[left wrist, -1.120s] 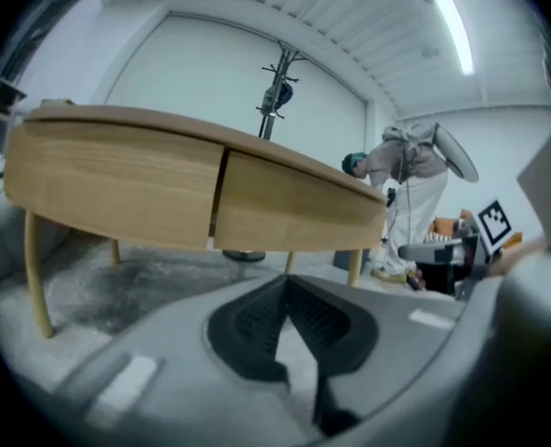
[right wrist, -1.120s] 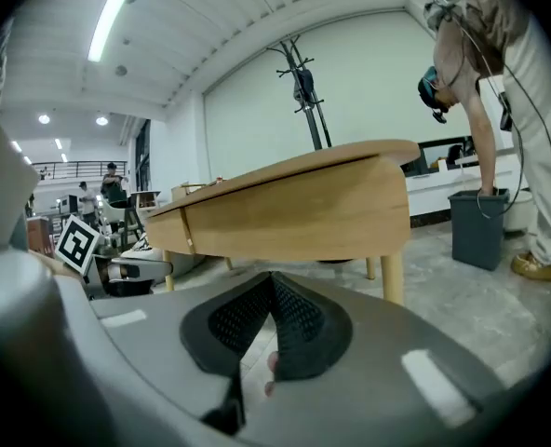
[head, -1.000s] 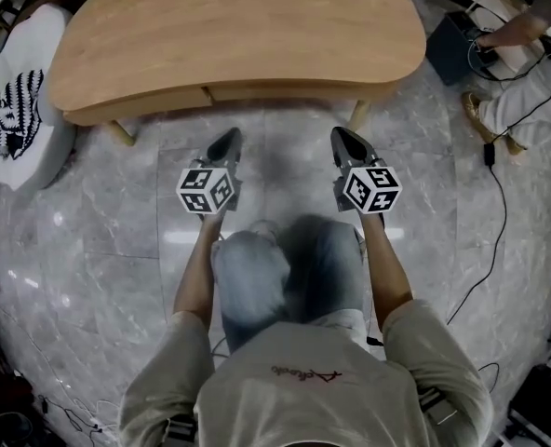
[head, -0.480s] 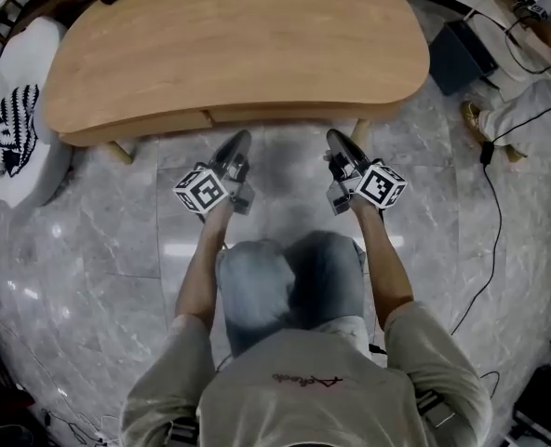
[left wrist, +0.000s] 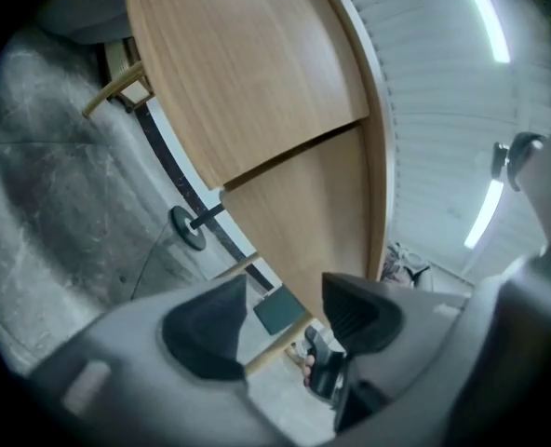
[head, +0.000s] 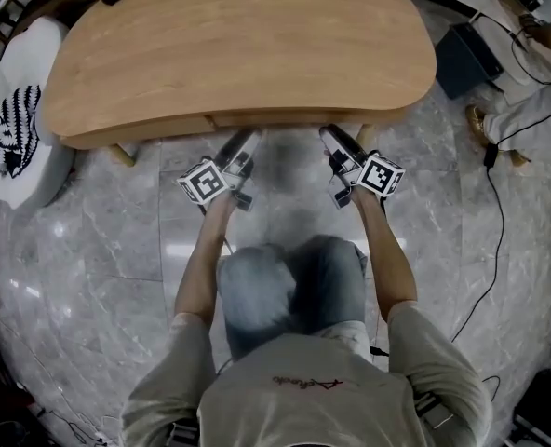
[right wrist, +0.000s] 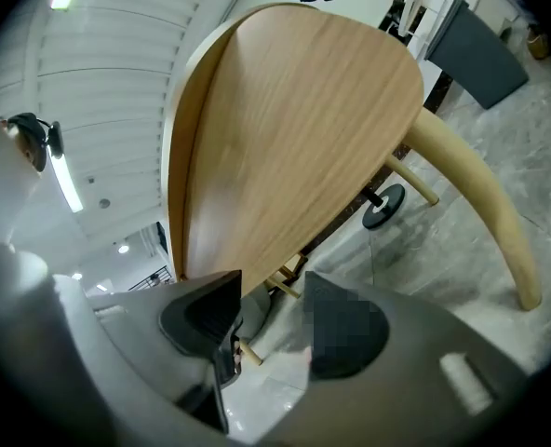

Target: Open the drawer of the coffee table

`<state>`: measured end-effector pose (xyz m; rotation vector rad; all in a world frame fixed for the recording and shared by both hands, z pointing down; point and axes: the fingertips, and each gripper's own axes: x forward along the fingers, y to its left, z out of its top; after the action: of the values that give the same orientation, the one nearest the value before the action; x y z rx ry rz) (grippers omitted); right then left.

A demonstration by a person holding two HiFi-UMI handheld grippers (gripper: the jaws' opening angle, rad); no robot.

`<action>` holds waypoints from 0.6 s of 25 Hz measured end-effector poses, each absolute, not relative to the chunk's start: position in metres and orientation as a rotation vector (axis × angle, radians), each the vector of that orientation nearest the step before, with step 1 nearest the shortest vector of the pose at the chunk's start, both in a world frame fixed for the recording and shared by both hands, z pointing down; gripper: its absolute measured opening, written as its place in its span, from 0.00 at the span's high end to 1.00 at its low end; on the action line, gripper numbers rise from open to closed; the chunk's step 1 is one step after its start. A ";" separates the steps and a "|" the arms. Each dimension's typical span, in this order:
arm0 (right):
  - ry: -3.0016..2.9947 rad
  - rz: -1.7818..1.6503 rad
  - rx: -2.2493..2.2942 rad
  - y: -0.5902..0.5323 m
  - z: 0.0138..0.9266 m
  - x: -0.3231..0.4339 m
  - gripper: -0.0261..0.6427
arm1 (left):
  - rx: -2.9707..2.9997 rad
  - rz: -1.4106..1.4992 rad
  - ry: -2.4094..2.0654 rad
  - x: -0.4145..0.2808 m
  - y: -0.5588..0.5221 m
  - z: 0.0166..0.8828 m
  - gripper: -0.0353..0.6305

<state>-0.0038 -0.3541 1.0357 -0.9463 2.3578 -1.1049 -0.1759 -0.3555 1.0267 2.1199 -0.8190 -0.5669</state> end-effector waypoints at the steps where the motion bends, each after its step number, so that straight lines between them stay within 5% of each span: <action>1: 2.366 -1.100 -0.942 -0.356 1.035 -0.005 0.64 | 2.129 -0.549 -0.824 -0.175 -0.357 1.027 0.57; 9: 2.410 -1.020 -0.940 -0.368 1.022 -0.003 0.64 | 2.218 -0.507 -0.844 -0.170 -0.369 1.013 0.49; 15: 2.399 -1.011 -0.942 -0.368 1.023 -0.001 0.68 | 2.206 -0.539 -0.842 -0.173 -0.372 1.007 0.59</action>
<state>-0.0010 -0.3677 1.0232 -0.9415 2.3993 -1.0107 -0.1732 -0.3721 1.0075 2.2064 -0.8418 -0.5387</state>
